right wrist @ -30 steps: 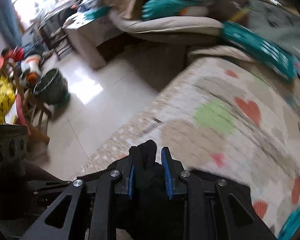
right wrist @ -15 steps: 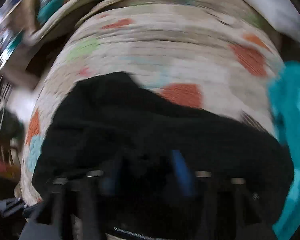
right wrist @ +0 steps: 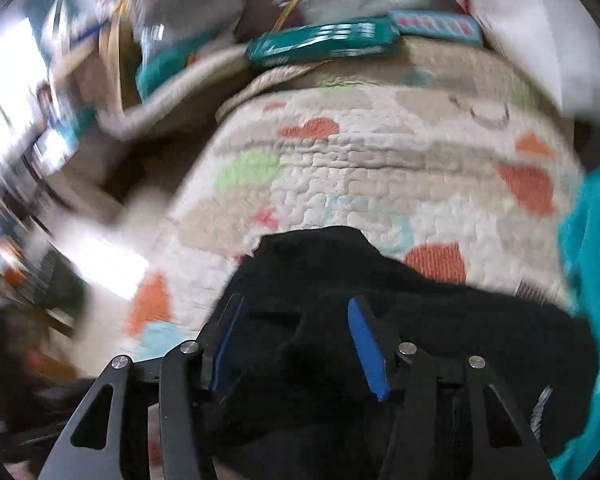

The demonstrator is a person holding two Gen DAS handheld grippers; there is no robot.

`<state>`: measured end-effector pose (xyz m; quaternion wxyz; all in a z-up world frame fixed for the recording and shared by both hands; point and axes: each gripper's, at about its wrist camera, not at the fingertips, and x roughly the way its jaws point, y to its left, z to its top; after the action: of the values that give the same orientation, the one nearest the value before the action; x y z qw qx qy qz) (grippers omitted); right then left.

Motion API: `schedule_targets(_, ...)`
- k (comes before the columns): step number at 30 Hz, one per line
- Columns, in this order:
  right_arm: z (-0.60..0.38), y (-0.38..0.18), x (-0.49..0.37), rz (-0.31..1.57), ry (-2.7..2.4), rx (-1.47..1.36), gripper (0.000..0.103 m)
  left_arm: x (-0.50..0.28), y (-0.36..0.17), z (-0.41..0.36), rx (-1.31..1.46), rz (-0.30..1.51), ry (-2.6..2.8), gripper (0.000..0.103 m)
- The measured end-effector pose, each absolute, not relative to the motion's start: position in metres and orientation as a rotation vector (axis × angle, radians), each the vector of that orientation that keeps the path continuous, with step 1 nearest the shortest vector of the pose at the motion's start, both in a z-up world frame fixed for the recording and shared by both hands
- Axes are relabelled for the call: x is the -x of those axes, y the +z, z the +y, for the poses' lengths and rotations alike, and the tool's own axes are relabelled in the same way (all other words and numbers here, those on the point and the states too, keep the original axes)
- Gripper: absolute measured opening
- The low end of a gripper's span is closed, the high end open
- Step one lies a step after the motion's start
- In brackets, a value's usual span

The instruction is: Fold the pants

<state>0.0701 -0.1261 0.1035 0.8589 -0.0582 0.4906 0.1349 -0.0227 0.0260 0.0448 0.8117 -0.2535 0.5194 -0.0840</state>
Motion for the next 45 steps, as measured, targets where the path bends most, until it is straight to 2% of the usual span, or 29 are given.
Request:
schedule_targets(2, -0.104, 0.086, -0.067, 1.082, 0.268, 0.264, 0.054, 0.027, 0.045, 0.028, 0.519, 1.108, -0.176, 0.044)
schedule_targets(4, -0.108, 0.076, -0.057, 1.116, 0.266, 0.322, 0.04, 0.025, 0.044, 0.028, 0.495, 1.109, -0.169, 0.044)
schedule_targets(7, -0.13, 0.065, -0.038, 1.184, 0.232, 0.334, 0.04, 0.018, 0.044, 0.03, 0.496, 1.109, -0.187, 0.046)
schedule_targets(10, -0.178, 0.053, -0.023, 1.313, 0.19, 0.197, 0.041, 0.009, 0.042, 0.022, 0.495, 1.118, -0.226, 0.046)
schedule_targets(11, -0.189, 0.052, -0.021, 1.337, 0.182, 0.152, 0.041, 0.006, 0.04, 0.018, 0.493, 1.121, -0.241, 0.046)
schedule_targets(13, -0.21, 0.053, -0.018, 1.381, 0.146, 0.079, 0.055, 0.003, 0.037, 0.012, 0.49, 1.124, -0.27, 0.046)
schedule_targets(16, -0.223, 0.068, -0.021, 1.391, 0.114, 0.034, 0.059, 0.0, 0.03, 0.008, 0.499, 1.125, -0.293, 0.047)
schedule_targets(19, -0.218, 0.093, -0.038, 1.318, 0.106, 0.04, 0.061, -0.003, 0.023, 0.008, 0.532, 1.123, -0.329, 0.048)
schedule_targets(22, -0.194, 0.11, -0.071, 1.221, 0.213, 0.036, 0.07, -0.005, 0.019, 0.005, 0.554, 1.116, -0.378, 0.049)
schedule_targets(27, -0.145, 0.093, -0.126, 1.222, 0.342, 0.049, 0.075, -0.005, 0.014, -0.005, 0.575, 1.123, -0.454, 0.049)
schedule_targets(28, -0.136, 0.084, -0.135, 1.241, 0.348, 0.072, 0.075, -0.004, 0.014, -0.007, 0.559, 1.124, -0.446, 0.047)
schedule_targets(29, -0.124, 0.073, -0.141, 1.265, 0.348, 0.105, 0.075, -0.005, 0.014, -0.009, 0.54, 1.128, -0.432, 0.033)
schedule_targets(30, -0.113, 0.06, -0.148, 1.298, 0.344, 0.143, 0.075, -0.006, 0.014, -0.012, 0.514, 1.137, -0.417, 0.026)
schedule_targets(31, -0.105, 0.044, -0.153, 1.341, 0.333, 0.174, 0.07, -0.007, 0.013, -0.013, 0.513, 1.146, -0.42, 0.019)
schedule_targets(32, -0.101, 0.035, -0.154, 1.374, 0.335, 0.174, 0.058, -0.008, 0.012, -0.014, 0.521, 1.154, -0.42, 0.017)
schedule_targets(33, -0.097, 0.029, -0.154, 1.393, 0.342, 0.161, 0.036, -0.009, 0.013, -0.014, 0.526, 1.157, -0.412, 0.016)
schedule_targets(35, -0.091, 0.033, -0.151, 1.371, 0.37, 0.161, 0.019, -0.01, 0.015, -0.014, 0.527, 1.162, -0.399, 0.014)
schedule_targets(37, -0.085, 0.038, -0.15, 1.363, 0.378, 0.173, 0.015, -0.01, 0.017, -0.01, 0.546, 1.17, -0.388, 0.014)
schedule_targets(45, -0.036, 0.061, -0.162, 1.301, 0.486, 0.129, 0.013, -0.015, 0.035, 0.039, 0.574, 1.114, -0.229, 0.014)
